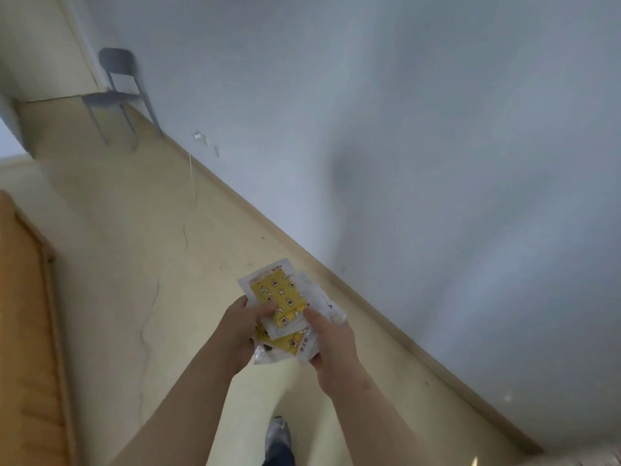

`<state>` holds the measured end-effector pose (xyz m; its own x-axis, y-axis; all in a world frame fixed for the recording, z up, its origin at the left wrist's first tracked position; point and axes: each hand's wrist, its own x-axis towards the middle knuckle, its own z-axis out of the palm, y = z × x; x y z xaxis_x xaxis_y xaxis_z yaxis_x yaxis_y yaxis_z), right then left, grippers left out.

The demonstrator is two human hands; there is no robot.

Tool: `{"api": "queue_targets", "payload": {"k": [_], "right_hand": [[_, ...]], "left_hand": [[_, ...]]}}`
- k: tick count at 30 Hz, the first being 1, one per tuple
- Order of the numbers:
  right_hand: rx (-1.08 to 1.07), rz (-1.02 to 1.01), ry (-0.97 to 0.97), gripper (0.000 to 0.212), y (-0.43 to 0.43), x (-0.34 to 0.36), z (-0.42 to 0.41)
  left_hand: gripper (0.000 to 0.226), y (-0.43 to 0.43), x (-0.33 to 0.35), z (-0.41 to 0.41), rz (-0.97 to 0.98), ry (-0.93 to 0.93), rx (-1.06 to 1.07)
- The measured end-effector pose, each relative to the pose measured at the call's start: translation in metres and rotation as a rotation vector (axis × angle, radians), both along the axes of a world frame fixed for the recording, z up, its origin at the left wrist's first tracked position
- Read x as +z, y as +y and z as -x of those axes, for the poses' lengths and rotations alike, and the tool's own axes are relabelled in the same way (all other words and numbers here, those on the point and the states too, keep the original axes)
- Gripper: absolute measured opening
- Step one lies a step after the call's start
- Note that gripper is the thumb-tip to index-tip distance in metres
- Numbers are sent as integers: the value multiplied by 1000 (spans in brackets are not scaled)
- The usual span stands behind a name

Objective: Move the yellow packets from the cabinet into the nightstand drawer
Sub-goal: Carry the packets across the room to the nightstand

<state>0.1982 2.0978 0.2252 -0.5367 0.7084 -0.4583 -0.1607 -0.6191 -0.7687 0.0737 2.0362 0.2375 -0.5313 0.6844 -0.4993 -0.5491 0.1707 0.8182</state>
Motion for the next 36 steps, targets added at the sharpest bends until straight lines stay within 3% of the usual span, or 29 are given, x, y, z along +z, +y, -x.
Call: {"api": "queue_targets", "payload": {"k": [16,23,29,36], "right_hand": [[263,18,93,20,220,25,305],[431,-74,120,32,337,8,442],[583,-177,193,57,424,21,554],[701,-181,109,43,460,14,685]], "left_hand": [[19,184,28,282,-22,89,239],[20,282,23,398,-21,137,348],[19,361,37,495,-74,102,464],[16,392,22,613,-85,56,630]]}}
